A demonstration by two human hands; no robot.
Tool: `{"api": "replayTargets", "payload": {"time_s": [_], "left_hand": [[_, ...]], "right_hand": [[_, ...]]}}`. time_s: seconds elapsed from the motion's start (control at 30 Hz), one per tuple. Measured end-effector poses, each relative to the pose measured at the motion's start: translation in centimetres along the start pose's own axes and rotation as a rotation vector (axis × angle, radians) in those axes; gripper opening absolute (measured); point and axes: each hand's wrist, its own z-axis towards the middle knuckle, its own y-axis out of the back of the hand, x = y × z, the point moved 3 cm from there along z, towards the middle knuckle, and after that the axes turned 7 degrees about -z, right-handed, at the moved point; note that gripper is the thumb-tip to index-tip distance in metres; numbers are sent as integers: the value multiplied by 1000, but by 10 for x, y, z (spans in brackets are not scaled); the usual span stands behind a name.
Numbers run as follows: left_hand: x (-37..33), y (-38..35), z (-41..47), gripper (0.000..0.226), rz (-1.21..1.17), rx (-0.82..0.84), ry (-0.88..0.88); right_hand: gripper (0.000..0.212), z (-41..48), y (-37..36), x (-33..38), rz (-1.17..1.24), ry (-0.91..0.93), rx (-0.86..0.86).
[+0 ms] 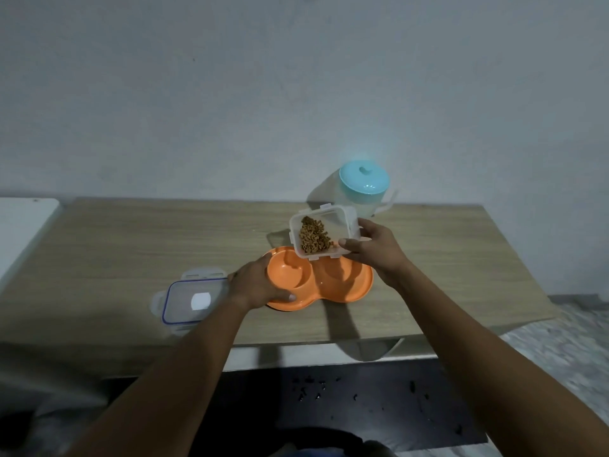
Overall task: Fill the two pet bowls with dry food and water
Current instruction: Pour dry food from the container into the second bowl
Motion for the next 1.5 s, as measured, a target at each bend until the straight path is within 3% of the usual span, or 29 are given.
{"api": "replayTargets", "payload": {"time_s": [0.17, 0.37, 0.57, 1.5], "left_hand": [[1, -1, 0, 108, 52, -6, 26], [-1, 0, -1, 104, 88, 4, 32], [1, -2, 1, 109, 109, 11, 47], [4, -4, 2, 110, 66, -2, 50]], "right_hand": [[62, 1, -4, -1, -131, 83, 1], [94, -6, -11, -5, -199, 130, -19], [80, -11, -16, 7, -279, 176, -19], [80, -10, -9, 6, -286, 167, -13]]}}
